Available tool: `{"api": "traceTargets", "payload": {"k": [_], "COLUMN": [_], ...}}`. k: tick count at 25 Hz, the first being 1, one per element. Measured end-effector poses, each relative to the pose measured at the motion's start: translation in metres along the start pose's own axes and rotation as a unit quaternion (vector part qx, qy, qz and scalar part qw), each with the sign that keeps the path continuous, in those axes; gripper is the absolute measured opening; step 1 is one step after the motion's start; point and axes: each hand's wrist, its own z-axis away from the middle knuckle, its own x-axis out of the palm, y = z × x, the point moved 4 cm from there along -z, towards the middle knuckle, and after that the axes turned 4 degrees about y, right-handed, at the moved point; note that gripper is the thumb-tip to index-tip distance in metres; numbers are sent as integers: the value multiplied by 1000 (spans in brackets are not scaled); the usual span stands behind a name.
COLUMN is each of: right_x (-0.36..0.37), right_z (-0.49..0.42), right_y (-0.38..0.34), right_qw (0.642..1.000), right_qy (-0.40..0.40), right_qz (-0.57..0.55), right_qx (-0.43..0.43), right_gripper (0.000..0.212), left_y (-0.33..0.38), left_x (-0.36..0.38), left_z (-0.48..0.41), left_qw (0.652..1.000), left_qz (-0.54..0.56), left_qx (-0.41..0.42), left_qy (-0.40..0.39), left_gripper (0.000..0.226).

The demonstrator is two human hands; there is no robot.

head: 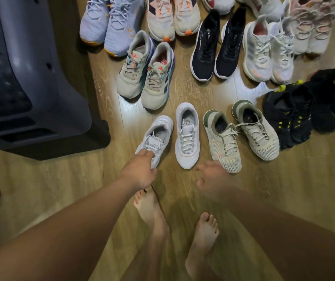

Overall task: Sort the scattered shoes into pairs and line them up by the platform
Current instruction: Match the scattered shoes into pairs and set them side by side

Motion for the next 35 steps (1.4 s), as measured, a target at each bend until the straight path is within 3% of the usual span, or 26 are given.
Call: {"api": "traceTargets", "payload": {"k": [6,9,14,17,22,26,29,32,35], "right_x": [-14,-13,9,11,-24,-108,-224,-365,-502], "right_z": [-91,-142,-195,-197,-148,-74,18,113,187], "right_y": [-8,-11,-5,-5,-19,-63,-102,-138,-169], "right_qw": [997,999,997,998,993,982,974,975,965], "right_qy": [-11,34,44,20,-21,-1,2,80,196], "right_qz": [-48,-5,38,20,16,37,40,10,-4], "right_qx": [65,4,-56,-49,-119,-183,-222,-205,-175], "right_gripper": [42,45,46,44,30,40,53,49,31], "left_y": [0,-11,-25,-29,-14,51,139,233,320], "left_x": [-11,5,47,43,-3,-92,-202,-329,-447], "left_z": [-53,-87,-130,-138,-114,-46,44,143,220], "left_qw": [998,997,978,979,993,988,983,976,956], "left_qz": [-66,-72,-187,-194,-113,-147,-163,-184,-232], "left_qx": [24,35,67,44,-26,33,82,116,144], "left_qy": [4,-20,-69,-46,-37,-42,-32,26,108], "left_gripper": [49,61,73,55,28,39,41,44,44]}}
